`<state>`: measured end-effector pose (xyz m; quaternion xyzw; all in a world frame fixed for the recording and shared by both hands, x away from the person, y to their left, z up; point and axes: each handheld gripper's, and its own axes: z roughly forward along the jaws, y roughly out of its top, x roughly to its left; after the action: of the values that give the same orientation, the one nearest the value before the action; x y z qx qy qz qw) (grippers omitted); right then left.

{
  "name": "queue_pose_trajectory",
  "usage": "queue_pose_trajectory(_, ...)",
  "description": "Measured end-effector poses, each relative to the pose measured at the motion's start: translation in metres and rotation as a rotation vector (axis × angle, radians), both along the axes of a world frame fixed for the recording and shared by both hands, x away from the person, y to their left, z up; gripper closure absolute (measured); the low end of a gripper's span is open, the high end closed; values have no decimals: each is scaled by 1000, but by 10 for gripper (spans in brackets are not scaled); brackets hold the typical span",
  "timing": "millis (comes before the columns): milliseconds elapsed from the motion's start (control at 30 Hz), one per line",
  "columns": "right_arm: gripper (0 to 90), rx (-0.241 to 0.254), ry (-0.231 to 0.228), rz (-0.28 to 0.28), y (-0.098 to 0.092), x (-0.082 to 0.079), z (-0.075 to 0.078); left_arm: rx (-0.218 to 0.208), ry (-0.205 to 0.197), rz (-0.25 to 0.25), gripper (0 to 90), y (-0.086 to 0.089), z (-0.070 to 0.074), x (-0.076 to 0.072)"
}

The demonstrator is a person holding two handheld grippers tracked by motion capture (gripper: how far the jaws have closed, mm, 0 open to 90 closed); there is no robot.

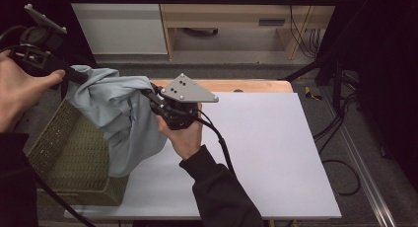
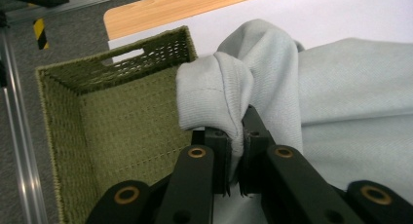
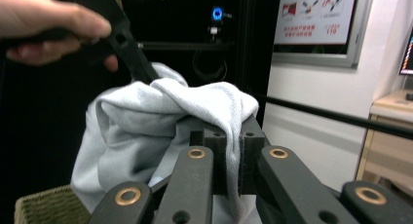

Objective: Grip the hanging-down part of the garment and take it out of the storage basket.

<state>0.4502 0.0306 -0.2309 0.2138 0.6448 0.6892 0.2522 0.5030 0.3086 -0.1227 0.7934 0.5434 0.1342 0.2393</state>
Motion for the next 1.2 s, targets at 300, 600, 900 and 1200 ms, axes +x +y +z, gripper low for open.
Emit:
queue_pose_trajectory(300, 867, 27, -27, -2, -9, -4, 14, -7, -14, -23, 846, -10, 5, -2)
queue_pose_trajectory(600, 866, 15, -35, -6, -12, -6, 14, 3, -12, -25, 846, -15, 3, 1)
queue_pose_trajectory(900, 862, -75, 52, 11, -12, 2, -28, 23, 6, -11, 846, -13, -5, 4)
queue_pose_trajectory(1200, 845, -158, 196, 45, -3, 10, -107, 27, 31, -30, 846, -16, -18, 7)
